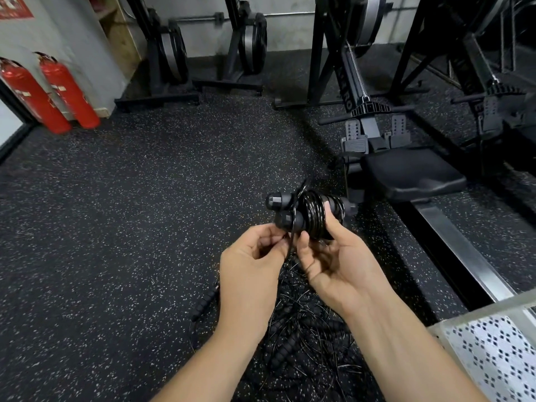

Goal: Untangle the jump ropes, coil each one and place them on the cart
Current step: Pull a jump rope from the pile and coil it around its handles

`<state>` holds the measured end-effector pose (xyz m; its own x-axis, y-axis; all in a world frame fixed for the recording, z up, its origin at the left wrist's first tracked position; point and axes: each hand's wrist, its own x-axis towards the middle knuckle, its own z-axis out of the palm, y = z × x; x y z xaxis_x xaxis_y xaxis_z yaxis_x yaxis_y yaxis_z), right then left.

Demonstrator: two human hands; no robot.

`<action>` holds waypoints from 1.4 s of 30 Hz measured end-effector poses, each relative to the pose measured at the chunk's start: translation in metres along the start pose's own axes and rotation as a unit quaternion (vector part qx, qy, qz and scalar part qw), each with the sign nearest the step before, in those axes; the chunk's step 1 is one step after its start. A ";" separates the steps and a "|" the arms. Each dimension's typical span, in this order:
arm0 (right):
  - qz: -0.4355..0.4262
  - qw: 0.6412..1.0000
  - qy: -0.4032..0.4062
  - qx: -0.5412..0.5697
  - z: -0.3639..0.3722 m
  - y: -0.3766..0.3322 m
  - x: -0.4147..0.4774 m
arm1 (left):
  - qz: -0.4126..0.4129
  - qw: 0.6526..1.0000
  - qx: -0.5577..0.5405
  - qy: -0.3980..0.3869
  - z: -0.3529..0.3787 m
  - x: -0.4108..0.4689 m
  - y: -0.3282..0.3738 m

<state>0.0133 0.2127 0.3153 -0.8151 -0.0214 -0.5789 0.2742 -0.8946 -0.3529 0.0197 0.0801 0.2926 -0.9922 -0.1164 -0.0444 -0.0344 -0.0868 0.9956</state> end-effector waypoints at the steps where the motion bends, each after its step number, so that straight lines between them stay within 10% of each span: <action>1: -0.002 1.000 0.002 -0.003 0.000 0.000 0.000 | -0.006 1.000 0.009 -0.001 0.000 0.000 -0.001; 8: -0.076 0.982 -0.029 -0.168 -0.003 -0.005 -0.008 | -0.102 0.987 0.101 -0.075 -0.011 0.009 0.000; 19: -0.112 0.943 -0.142 -0.280 0.006 -0.017 -0.013 | 0.011 0.964 0.264 -0.023 -0.025 0.024 0.004; 42: -0.164 0.881 -0.145 -0.420 -0.007 -0.006 -0.006 | -0.015 0.976 0.217 -0.009 -0.033 0.033 0.005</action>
<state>0.0199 0.2219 0.3156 -0.9836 -0.0448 -0.1748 0.1805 -0.2305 -0.9562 -0.0095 0.0434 0.2931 -0.9918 -0.1023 -0.0771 -0.1076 0.3386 0.9348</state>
